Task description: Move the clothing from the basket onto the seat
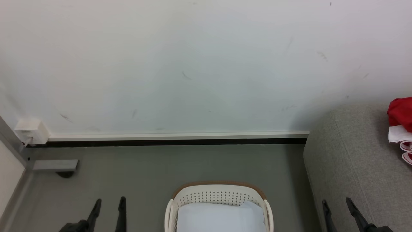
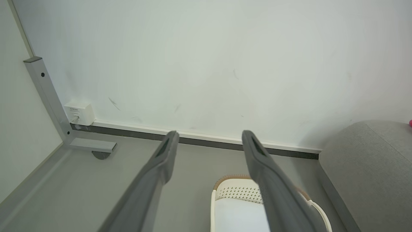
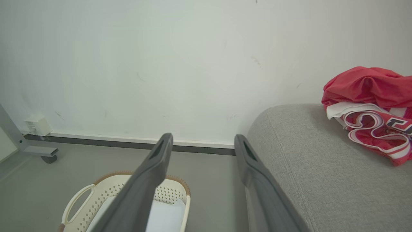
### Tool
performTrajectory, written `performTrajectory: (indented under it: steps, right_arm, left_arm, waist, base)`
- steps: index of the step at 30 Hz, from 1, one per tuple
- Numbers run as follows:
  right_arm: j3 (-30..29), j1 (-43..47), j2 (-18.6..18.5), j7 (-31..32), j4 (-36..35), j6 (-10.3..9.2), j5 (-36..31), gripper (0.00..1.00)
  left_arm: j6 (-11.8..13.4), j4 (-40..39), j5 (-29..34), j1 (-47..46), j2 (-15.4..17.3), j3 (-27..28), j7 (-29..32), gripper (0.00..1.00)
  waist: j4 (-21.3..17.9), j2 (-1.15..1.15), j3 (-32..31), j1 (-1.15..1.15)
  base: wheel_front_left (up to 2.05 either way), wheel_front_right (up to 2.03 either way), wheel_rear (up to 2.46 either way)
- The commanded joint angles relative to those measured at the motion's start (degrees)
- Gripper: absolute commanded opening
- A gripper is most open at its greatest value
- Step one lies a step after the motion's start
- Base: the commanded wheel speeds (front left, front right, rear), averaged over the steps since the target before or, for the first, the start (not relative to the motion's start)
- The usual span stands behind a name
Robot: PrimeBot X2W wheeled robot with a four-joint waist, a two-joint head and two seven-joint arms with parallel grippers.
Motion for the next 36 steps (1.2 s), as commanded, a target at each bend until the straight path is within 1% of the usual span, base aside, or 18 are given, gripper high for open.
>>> performTrajectory:
  steps: [1,6,16,25,36]
  right_arm:
    - [0.01,0.52,-0.18,-0.16,0.2,-0.16,0.39,1.0]
    - [0.12,0.55,-0.17,-0.16,0.55,-0.16,0.51,1.0]
    - [0.32,-0.79,-0.17,-0.16,0.76,-0.16,0.41,1.0]
    - [0.58,-1.2,-0.17,-0.16,1.0,-0.16,0.53,1.0]
    - [0.72,-1.5,-0.17,-0.16,1.15,-0.16,0.7,1.0]
  left_arm:
    - [-0.27,0.11,0.87,0.37,-0.34,0.39,-0.02,1.0]
    - [-1.53,0.15,2.94,0.39,-1.51,1.77,-0.02,1.0]
    - [-3.68,0.88,4.78,0.26,-2.9,3.82,-0.02,1.0]
    - [-4.63,1.25,5.97,-0.17,-3.51,5.16,-0.02,1.0]
    - [-5.66,1.44,6.7,-0.48,-3.88,6.11,-0.02,1.0]
  waist:
    - [-0.03,-0.01,0.01,0.01]
    - [-0.08,-0.01,0.08,0.01]
    - [0.41,-0.01,0.43,0.01]
    - [0.67,-0.01,0.54,0.01]
    - [0.0,-0.01,0.69,0.01]
  base:
    - [0.0,0.0,0.0]
    - [0.0,0.0,0.0]
    - [0.0,0.0,0.0]
    - [0.0,0.0,0.0]
    - [0.0,0.0,0.0]
